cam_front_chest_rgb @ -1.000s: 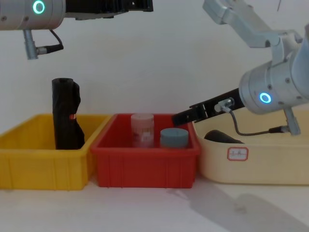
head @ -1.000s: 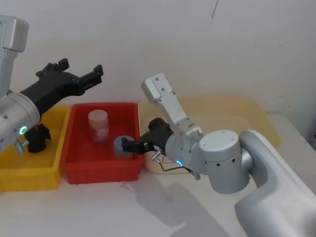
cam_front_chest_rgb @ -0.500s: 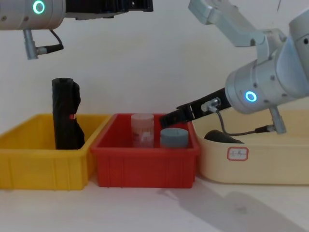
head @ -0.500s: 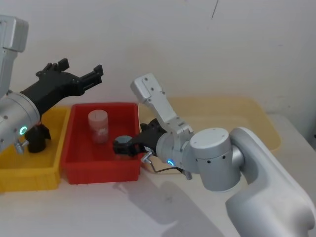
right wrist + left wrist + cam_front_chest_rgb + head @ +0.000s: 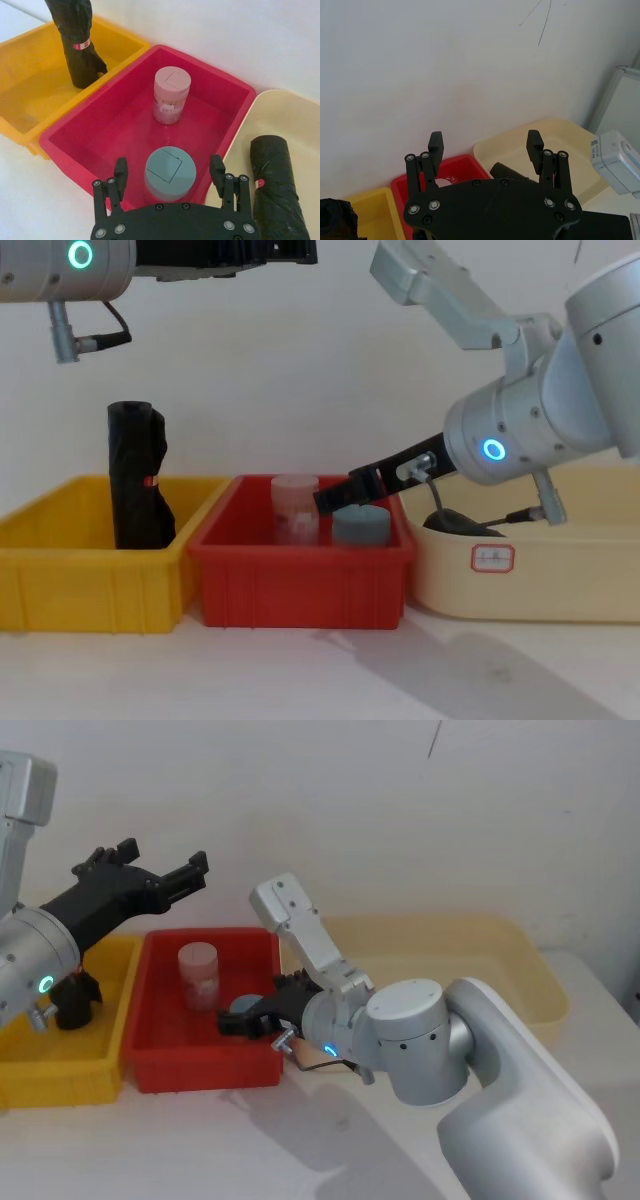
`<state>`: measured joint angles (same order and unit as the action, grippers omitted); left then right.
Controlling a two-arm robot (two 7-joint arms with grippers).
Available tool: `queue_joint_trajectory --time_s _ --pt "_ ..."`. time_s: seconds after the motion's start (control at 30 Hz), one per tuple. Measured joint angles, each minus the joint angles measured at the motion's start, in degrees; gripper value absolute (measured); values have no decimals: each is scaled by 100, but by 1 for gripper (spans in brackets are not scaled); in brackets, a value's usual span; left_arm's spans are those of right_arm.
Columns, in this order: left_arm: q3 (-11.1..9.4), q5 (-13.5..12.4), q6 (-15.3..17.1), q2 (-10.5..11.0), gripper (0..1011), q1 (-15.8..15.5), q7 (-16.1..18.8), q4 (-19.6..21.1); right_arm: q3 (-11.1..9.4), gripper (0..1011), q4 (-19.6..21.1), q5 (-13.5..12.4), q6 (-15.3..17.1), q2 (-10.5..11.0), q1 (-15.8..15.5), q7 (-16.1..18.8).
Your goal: Pick up the garbage bag with the one hand and transfer it to the other hand.
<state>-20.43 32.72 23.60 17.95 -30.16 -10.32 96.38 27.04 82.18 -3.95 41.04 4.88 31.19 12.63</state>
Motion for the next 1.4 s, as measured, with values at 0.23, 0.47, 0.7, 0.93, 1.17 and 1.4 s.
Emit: queue_joint_trajectory --time_s 0.23,0.47,0.7,0.93,1.17,1.4 --pt "0 0 0 0 1001 0 0 0 18 1000 -126 37 -9 -72 39 13" --pt "0 0 0 0 1001 0 0 0 37 1000 -216 74 -8 -125 59 26" --pt "0 0 0 0 1001 0 0 0 42 1000 -327 112 -14 -174 89 39" --pt "0 0 0 0 1001 0 0 0 17 1000 -464 142 -61 -223 136 41" --pt "0 0 0 0 1001 0 0 0 -17 1000 -602 169 -122 -259 184 41" --pt "0 0 0 0 1001 0 0 0 -34 1000 -709 200 -162 -276 219 61"
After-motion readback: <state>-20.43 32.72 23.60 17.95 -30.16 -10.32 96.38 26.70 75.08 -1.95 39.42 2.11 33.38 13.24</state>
